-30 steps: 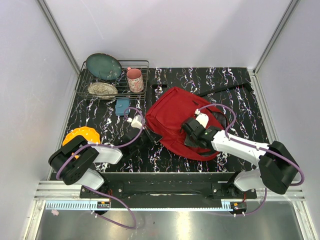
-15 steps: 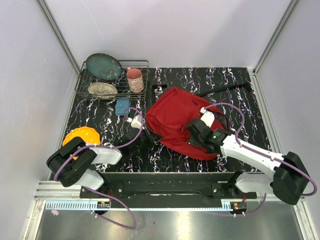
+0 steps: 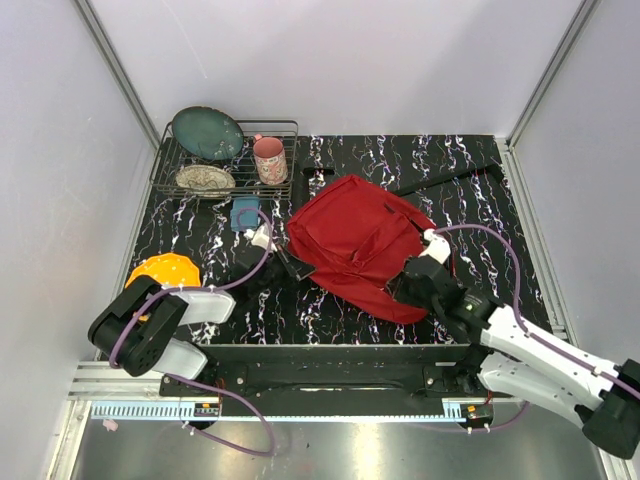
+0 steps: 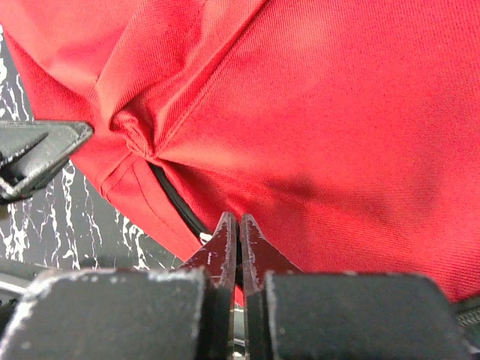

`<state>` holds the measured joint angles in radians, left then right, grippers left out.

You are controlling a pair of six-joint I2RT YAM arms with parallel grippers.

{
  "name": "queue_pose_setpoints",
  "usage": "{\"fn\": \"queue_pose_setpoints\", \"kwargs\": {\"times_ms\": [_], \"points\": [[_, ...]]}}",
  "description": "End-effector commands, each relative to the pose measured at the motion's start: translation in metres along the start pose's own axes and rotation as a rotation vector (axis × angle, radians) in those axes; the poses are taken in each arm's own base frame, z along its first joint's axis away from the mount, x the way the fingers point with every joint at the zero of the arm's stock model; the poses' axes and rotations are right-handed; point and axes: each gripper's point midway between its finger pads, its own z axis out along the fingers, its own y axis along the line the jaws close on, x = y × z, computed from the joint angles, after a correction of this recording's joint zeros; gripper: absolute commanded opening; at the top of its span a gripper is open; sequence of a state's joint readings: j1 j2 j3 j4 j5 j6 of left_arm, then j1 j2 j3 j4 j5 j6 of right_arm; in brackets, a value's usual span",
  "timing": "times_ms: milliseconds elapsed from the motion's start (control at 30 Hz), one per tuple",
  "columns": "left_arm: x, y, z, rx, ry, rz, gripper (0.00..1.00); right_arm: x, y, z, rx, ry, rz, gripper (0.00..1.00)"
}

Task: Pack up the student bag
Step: Zip the student bag at the center of the board.

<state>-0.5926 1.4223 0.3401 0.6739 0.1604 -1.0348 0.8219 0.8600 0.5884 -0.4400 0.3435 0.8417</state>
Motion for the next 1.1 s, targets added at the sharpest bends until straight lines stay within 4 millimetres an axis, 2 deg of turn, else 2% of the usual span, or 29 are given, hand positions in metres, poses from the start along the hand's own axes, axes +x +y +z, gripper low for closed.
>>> {"fn": "queue_pose_setpoints", "kwargs": {"times_ms": [0, 133, 233, 300, 333, 367, 467, 500, 533, 567, 600, 633, 667, 700, 733, 800, 900, 933, 967, 1033, 1067], "points": [[-0.032, -0.004, 0.003, 0.034, -0.069, 0.029, 0.0, -0.003, -0.006, -0.01, -0.048, -0.045, -0.028, 0.0], [-0.05, -0.003, 0.005, 0.037, -0.078, 0.042, 0.0, -0.003, -0.006, -0.018, -0.103, -0.07, -0.02, 0.0], [-0.06, -0.004, 0.006, 0.037, -0.067, 0.057, 0.0, -0.005, 0.005, -0.025, -0.187, -0.086, -0.018, 0.0], [-0.059, -0.003, 0.007, 0.035, -0.041, 0.082, 0.0, -0.007, 0.011, -0.026, -0.218, -0.093, -0.012, 0.0], [-0.062, -0.008, 0.008, 0.045, -0.034, 0.101, 0.06, -0.007, 0.013, -0.025, -0.221, -0.092, -0.009, 0.0], [-0.061, -0.011, 0.007, 0.055, -0.02, 0.133, 0.27, -0.007, 0.015, -0.024, -0.229, -0.092, -0.01, 0.0], [-0.057, -0.017, -0.001, 0.079, -0.001, 0.175, 0.52, -0.005, 0.02, -0.018, -0.223, -0.076, 0.003, 0.0], [-0.053, -0.016, -0.004, 0.071, 0.011, 0.183, 0.64, -0.003, 0.019, -0.014, -0.215, -0.065, 0.004, 0.0], [-0.049, -0.011, -0.008, 0.06, 0.017, 0.21, 0.69, -0.002, 0.02, -0.012, -0.215, -0.062, 0.01, 0.0], [-0.052, -0.018, -0.016, 0.072, -0.006, 0.237, 0.74, -0.002, 0.023, -0.011, -0.225, -0.063, 0.019, 0.0], [-0.048, -0.016, -0.021, 0.06, 0.005, 0.251, 0.8, -0.001, 0.023, -0.008, -0.219, -0.059, 0.022, 0.0], [-0.045, -0.015, -0.026, 0.067, 0.008, 0.293, 0.82, -0.002, 0.023, -0.008, -0.22, -0.064, 0.027, 0.0], [-0.045, -0.03, -0.034, 0.105, -0.005, 0.335, 0.83, -0.003, 0.024, -0.008, -0.221, -0.068, 0.03, 0.0], [-0.038, -0.026, -0.039, 0.075, 0.019, 0.35, 0.84, -0.004, 0.022, -0.008, -0.215, -0.075, 0.031, 0.0], [-0.04, -0.036, -0.042, 0.086, 0.006, 0.418, 0.89, -0.005, 0.022, -0.008, -0.213, -0.079, 0.034, 0.0], [-0.033, -0.06, -0.049, 0.085, 0.006, 0.506, 0.93, -0.007, 0.024, -0.009, -0.225, -0.088, 0.031, 0.0], [-0.017, -0.081, -0.046, 0.071, 0.058, 0.562, 0.95, -0.009, 0.028, -0.01, -0.242, -0.091, 0.021, 0.0], [-0.009, -0.078, -0.04, 0.046, 0.093, 0.523, 0.94, -0.008, 0.028, -0.01, -0.242, -0.089, 0.016, 0.0], [0.003, -0.083, -0.038, 0.065, 0.131, 0.517, 0.94, -0.008, 0.029, -0.01, -0.243, -0.089, 0.013, 0.0], [0.014, -0.094, -0.033, 0.104, 0.15, 0.524, 0.94, -0.009, 0.028, -0.01, -0.24, -0.089, 0.018, 0.0], [0.028, -0.097, -0.03, 0.124, 0.185, 0.552, 0.94, -0.007, 0.027, -0.01, -0.237, -0.084, 0.019, 0.0]]}}
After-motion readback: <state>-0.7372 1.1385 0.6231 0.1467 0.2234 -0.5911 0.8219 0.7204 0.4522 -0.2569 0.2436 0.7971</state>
